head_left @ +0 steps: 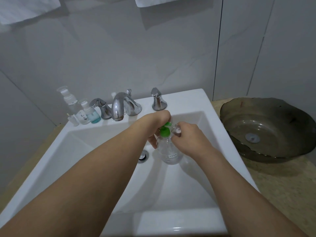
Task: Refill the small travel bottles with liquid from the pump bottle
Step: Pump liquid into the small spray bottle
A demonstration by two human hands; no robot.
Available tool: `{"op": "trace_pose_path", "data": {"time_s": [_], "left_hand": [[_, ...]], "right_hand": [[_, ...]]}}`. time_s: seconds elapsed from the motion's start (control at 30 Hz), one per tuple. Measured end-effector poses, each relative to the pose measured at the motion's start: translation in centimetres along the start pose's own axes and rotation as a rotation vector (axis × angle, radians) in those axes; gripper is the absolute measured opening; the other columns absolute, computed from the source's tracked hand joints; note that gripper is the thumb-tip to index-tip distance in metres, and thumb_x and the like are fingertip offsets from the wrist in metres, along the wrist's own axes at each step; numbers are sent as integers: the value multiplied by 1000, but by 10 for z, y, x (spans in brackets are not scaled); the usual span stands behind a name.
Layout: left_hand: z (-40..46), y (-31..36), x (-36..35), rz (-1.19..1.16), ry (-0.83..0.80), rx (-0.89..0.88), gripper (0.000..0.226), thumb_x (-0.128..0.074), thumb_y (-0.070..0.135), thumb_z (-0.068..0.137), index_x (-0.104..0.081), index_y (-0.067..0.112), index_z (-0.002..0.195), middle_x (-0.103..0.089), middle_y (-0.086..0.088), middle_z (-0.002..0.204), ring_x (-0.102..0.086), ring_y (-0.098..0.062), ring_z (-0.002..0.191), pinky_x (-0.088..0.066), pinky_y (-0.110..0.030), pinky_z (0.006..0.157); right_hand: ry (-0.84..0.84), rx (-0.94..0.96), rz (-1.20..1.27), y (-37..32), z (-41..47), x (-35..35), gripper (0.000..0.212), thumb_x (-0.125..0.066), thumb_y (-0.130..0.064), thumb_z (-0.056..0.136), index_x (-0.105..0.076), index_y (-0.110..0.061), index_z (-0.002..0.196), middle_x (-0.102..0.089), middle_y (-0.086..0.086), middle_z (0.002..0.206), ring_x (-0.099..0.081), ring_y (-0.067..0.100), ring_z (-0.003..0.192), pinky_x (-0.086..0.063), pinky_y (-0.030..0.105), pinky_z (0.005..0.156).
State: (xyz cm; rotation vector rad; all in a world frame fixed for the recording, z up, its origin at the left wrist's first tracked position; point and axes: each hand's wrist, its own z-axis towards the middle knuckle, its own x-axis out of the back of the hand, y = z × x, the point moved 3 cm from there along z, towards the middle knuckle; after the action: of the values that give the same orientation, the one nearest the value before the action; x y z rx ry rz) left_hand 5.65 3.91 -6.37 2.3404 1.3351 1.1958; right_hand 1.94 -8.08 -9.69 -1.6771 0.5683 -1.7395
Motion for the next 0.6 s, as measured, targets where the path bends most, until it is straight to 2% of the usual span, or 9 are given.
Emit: {"op": "trace_pose_path", "data": {"time_s": [0.1, 0.17, 0.27, 0.37, 0.43, 0.5, 0.6], "left_hand": [[0, -4, -2, -16, 50, 2, 37, -35, 19, 90, -64, -4, 97, -67, -23, 106, -69, -52, 89, -59, -62, 83], [1, -5, -4, -17, 87, -6, 33, -34, 15, 91, -60, -5, 91, -64, -24, 107, -68, -54, 93, -59, -61, 85], [0, -3, -7, 13, 145, -31, 26, -37, 7, 94, -57, -7, 86, -64, -28, 108, -69, -53, 96, -58, -60, 88], [4, 0, -9, 63, 182, -59, 20, -42, -1, 92, -59, -9, 86, -67, -31, 98, -72, -51, 90, -59, -59, 86], [5, -1, -8, 86, 193, -73, 21, -41, -1, 92, -58, -9, 82, -65, -31, 94, -72, -51, 89, -60, -58, 85], [2, -2, -9, 77, 179, -69, 24, -38, 2, 93, -57, -8, 84, -65, -31, 102, -70, -52, 93, -59, -58, 88], [2, -4, -8, 37, 119, -38, 33, -37, 12, 95, -62, -8, 102, -66, -29, 113, -68, -52, 98, -57, -57, 92]], "right_hand": [[-21, 9, -22, 0, 0, -3, 9, -57, -22, 85, -55, -13, 87, -57, 2, 85, -55, 24, 76, -38, 29, 57], [-38, -1, -41, 1, 0, -5, 11, -58, -23, 85, -51, -15, 81, -53, 0, 80, -52, 24, 73, -34, 28, 53], [-59, -27, -42, 6, 2, -7, 15, -58, -24, 85, -47, -19, 75, -54, 0, 80, -53, 24, 73, -36, 29, 54], [-84, -39, -44, 8, 3, -9, 9, -57, -23, 85, -52, -17, 81, -59, 2, 86, -58, 24, 78, -43, 30, 60], [-84, -39, -49, 7, 2, -8, 10, -57, -23, 85, -51, -18, 80, -55, 0, 83, -56, 25, 77, -40, 30, 60], [-84, -35, -51, 7, 2, -8, 10, -57, -23, 85, -50, -19, 80, -53, -1, 82, -56, 25, 79, -39, 29, 62], [-69, -22, -43, 5, 2, -8, 8, -58, -22, 84, -52, -17, 82, -54, -3, 80, -56, 25, 78, -38, 28, 58]]}}
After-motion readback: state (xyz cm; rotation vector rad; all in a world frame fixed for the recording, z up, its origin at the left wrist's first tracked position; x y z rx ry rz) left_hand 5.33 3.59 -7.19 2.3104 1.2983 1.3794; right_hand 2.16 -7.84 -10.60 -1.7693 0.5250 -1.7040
